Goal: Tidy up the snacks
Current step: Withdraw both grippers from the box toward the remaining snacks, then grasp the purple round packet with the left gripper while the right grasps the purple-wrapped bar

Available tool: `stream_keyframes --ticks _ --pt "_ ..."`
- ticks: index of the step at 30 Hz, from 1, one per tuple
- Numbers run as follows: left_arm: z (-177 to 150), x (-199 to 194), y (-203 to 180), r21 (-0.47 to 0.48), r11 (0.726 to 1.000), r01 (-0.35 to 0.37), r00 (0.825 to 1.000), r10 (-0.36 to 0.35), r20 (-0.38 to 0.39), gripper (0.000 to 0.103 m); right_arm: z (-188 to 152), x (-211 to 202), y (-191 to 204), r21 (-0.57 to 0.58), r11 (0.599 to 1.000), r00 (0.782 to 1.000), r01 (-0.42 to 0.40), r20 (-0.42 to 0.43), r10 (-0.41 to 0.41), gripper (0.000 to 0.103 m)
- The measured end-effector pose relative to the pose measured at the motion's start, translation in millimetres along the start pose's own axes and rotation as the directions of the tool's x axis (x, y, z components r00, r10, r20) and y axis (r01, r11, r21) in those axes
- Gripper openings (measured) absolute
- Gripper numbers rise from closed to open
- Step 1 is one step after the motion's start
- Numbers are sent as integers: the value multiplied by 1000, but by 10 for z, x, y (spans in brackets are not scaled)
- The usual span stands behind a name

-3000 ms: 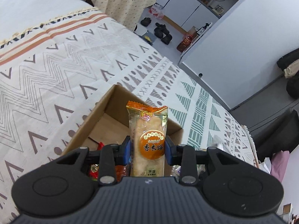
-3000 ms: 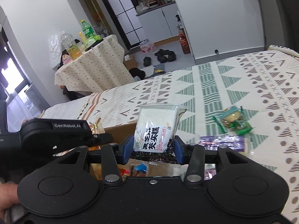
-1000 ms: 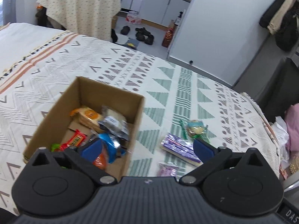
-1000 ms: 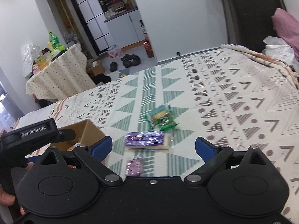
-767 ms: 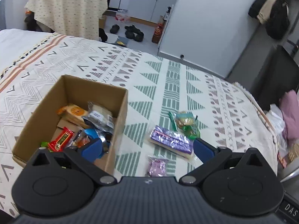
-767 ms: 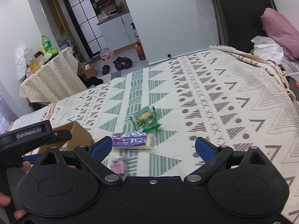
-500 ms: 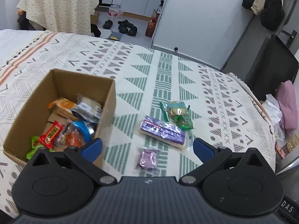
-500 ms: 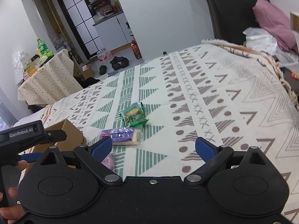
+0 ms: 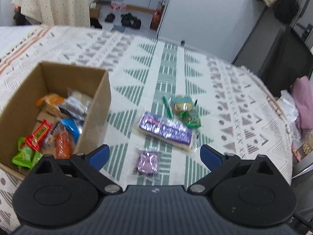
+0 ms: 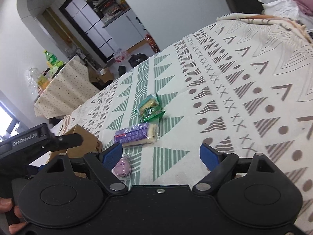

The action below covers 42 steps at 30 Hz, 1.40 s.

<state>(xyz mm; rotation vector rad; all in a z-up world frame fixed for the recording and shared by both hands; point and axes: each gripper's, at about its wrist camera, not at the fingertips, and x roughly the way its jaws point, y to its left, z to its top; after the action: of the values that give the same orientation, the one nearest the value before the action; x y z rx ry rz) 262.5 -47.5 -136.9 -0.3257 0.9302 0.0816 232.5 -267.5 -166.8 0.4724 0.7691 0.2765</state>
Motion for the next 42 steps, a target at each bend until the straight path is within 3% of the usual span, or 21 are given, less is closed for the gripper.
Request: stream_keyframes --ticks 10,19,25,27,30,42 --pt "-47 347 -144 63 996 -68 995 72 -69 88 43 177 -118 29 1000 1000 -12 0 12 77" --pt "-102 601 -192 81 989 -122 987 130 -99 80 80 350 -115 33 999 999 -38 -14 38 77" --pt "-137 783 -142 78 984 -159 976 168 -136 63 86 430 -130 39 998 999 -48 -22 49 77" --pt "-148 832 -113 69 984 -162 974 171 -151 47 89 452 -132 43 998 998 -50 -24 51 77" --pt "-152 861 -84 45 988 -148 975 153 -160 34 93 490 -137 44 998 998 -53 -28 54 77" --pt "-50 614 -63 3 992 -126 988 126 -87 31 121 723 -101 40 997 997 -60 -45 61 70"
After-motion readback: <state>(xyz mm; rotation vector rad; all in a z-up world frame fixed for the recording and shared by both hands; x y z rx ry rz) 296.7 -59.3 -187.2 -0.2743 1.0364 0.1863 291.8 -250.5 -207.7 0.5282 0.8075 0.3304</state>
